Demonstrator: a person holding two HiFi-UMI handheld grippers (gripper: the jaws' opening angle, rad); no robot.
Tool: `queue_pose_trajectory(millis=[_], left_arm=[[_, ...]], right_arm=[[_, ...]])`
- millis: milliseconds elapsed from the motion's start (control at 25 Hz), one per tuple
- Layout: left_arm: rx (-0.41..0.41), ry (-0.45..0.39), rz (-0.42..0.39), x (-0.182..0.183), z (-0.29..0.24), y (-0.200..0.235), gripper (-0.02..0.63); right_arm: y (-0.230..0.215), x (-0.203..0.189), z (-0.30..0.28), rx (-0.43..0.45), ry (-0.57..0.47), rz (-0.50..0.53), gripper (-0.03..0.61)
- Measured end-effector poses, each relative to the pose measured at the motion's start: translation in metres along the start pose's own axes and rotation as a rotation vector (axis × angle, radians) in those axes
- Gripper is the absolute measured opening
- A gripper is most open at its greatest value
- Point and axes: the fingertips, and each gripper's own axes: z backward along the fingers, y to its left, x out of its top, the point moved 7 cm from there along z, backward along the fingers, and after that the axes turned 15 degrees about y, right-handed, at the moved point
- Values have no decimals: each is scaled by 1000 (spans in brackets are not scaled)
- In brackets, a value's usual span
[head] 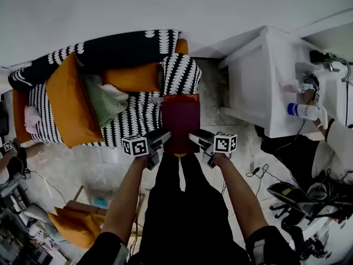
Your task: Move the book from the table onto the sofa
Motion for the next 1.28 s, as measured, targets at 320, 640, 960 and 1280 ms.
queue_pose_trajectory(millis=[320,640,960,1280], left_arm=[[11,-18,6,11,-15,24,227],[53,13,-10,14,-23,30,233],[131,66,-29,6,-27,40,232],[126,67,-5,5,-26,47,232]], right_arm=[[-20,16,-8,-54,3,26,285],[-23,18,-10,-127,18,44,295],[-33,12,-14,-174,77,53,295],[-38,7,-17,-189,63,7,295]])
